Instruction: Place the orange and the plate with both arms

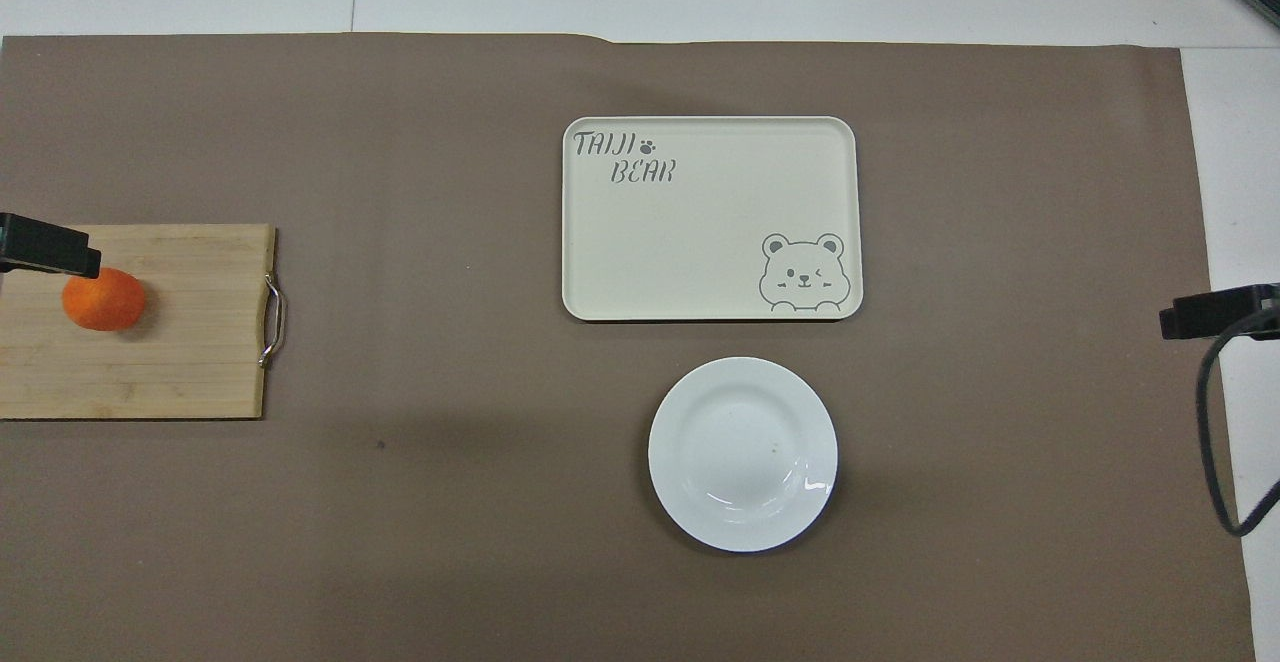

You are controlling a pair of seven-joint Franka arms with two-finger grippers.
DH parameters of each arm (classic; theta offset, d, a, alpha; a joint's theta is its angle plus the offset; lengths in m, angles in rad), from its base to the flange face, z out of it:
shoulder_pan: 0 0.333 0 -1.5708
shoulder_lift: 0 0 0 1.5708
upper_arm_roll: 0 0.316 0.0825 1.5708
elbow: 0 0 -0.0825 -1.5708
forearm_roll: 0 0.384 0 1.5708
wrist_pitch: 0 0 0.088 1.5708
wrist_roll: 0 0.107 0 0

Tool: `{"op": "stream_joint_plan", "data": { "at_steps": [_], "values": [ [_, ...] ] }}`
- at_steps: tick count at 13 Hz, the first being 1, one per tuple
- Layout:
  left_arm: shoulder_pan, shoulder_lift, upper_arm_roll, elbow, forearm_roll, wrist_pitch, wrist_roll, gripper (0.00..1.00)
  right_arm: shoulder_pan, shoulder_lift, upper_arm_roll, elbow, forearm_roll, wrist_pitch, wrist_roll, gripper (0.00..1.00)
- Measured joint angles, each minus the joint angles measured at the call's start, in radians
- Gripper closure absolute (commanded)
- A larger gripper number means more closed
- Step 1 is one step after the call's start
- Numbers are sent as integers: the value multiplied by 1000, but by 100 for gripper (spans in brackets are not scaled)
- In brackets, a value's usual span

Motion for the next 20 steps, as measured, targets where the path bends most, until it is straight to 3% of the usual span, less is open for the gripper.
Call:
{"op": "stream_joint_plan", "data": {
  "at_steps": [7, 15, 20],
  "values": [
    [111, 28, 7, -120, -6, 223, 107, 0, 0, 0, 0, -1, 0, 0, 0, 0],
    [258, 295, 9, -169, -83, 508, 316, 0, 0, 0, 0, -4, 0, -6, 0, 0],
    [290, 362, 8, -253, -116, 597, 380, 0, 0, 0, 0, -4, 0, -34, 4, 0]
  ]
}}
